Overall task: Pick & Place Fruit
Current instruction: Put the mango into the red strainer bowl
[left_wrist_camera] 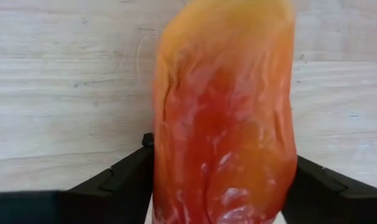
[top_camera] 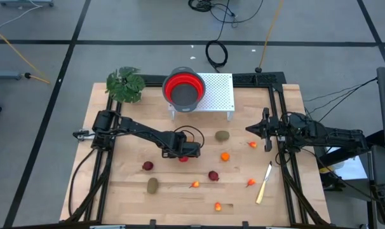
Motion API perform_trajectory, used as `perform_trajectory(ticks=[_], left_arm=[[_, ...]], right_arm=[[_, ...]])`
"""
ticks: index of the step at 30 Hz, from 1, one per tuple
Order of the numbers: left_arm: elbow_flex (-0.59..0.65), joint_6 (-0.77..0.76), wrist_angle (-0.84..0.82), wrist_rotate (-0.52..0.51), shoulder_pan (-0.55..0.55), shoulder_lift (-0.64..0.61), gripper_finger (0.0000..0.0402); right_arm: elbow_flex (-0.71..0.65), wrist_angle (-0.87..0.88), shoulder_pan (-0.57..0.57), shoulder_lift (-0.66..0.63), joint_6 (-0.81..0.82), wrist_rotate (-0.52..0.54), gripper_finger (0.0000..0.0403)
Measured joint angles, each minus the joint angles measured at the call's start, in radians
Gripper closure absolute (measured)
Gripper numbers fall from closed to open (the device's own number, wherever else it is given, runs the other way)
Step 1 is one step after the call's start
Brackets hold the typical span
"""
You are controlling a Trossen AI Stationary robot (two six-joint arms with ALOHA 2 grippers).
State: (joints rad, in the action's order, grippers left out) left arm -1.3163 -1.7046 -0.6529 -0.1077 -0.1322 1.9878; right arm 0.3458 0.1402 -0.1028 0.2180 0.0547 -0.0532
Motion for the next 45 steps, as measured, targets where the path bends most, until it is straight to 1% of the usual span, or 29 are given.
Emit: perform_trajectory(ticks=[4,8,10,12,14,16,19,22,25,29,32,35,37,40,43,45], left_arm=[[0.000,0.010,0.001,0.001,0.000,-0.001,0.0189],[0.002,0.041,0.011,0.007,-0.001,-0.021,0.0191],[0.002,0.084,0.020,0.006,-0.003,-0.047,0.0177],[0.002,0.153,0.030,0.004,-0.007,-0.085,0.0160],[0.002,0.256,0.052,-0.009,-0.016,-0.123,0.0149],[0.002,0.386,0.103,-0.035,-0.030,-0.164,0.0147],[0.002,0.577,0.220,-0.075,-0.056,-0.237,0.0156],[0.002,0.732,0.336,-0.148,-0.077,-0.301,0.0167],[0.002,0.885,0.452,-0.245,-0.092,-0.360,0.0171],[0.001,1.079,0.598,-0.352,-0.100,-0.416,0.0165],[0.000,1.179,0.691,-0.419,-0.097,-0.444,0.0161],[0.000,1.229,0.769,-0.535,-0.086,-0.469,0.0160],[0.000,1.231,0.784,-0.620,-0.074,-0.486,0.0159],[0.000,1.243,0.783,-0.715,-0.051,-0.512,0.0159],[0.000,1.276,0.785,-0.774,-0.018,-0.538,0.0159],[0.000,1.292,0.785,-0.786,0.008,-0.551,0.0159]], right_arm=[[0.000,0.000,0.000,0.000,0.000,0.000,0.0403],[0.000,0.000,0.000,0.000,0.000,0.000,0.0403],[0.000,0.000,0.000,0.000,0.000,0.000,0.0403],[0.000,0.000,0.000,0.000,0.000,0.000,0.0403],[0.000,0.000,0.000,0.000,-0.009,0.000,0.0403],[0.000,0.000,0.000,0.000,-0.017,0.000,0.0403],[0.000,0.000,0.000,0.000,-0.018,0.000,0.0403],[0.000,0.000,-0.001,0.000,-0.018,0.001,0.0403],[0.000,0.000,-0.001,0.000,-0.021,0.001,0.0403],[0.001,0.000,-0.002,0.000,-0.022,0.000,0.0403],[0.001,0.000,-0.002,0.000,-0.022,0.000,0.0403],[0.001,0.000,-0.002,0.000,-0.022,0.000,0.0403],[0.001,0.000,-0.002,0.000,-0.022,0.000,0.0403],[0.001,0.000,-0.002,0.000,-0.022,0.000,0.0403],[0.001,0.000,-0.002,0.000,-0.022,0.001,0.0403],[0.001,0.000,-0.002,0.000,-0.022,0.003,0.0403]])
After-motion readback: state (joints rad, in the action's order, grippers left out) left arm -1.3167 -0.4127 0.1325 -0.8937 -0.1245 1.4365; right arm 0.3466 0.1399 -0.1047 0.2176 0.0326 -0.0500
